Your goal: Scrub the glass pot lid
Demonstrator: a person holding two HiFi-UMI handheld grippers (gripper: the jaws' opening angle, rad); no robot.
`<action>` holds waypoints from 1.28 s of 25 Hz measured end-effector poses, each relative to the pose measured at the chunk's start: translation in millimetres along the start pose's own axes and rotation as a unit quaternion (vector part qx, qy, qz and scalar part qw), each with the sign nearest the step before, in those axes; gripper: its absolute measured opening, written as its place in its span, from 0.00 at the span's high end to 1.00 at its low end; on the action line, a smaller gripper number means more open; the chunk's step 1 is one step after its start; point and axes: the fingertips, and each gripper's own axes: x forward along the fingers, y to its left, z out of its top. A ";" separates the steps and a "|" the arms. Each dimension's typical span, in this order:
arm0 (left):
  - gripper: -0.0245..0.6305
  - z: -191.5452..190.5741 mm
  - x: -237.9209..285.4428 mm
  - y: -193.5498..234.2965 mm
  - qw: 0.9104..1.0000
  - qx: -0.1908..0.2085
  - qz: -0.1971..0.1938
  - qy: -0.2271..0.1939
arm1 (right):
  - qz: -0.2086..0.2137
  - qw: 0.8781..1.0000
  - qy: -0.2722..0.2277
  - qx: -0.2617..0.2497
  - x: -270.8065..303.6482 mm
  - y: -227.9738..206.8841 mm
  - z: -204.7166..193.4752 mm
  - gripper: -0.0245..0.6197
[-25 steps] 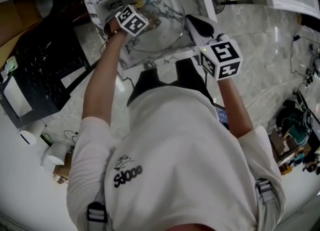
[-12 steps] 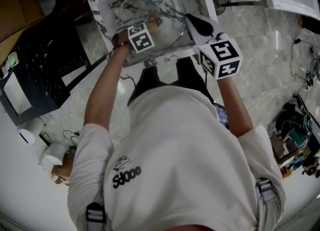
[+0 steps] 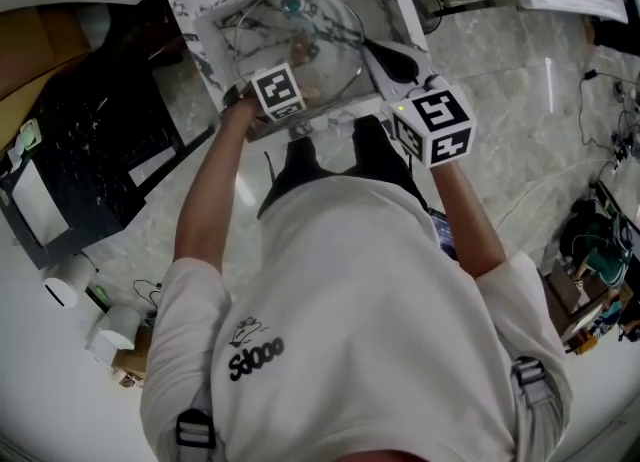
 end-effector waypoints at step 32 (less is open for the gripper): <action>0.87 -21.8 -47.0 136.7 0.956 0.102 0.256 0.104 | -0.009 1.000 0.014 0.014 13.2 -13.0 -8.9 0.95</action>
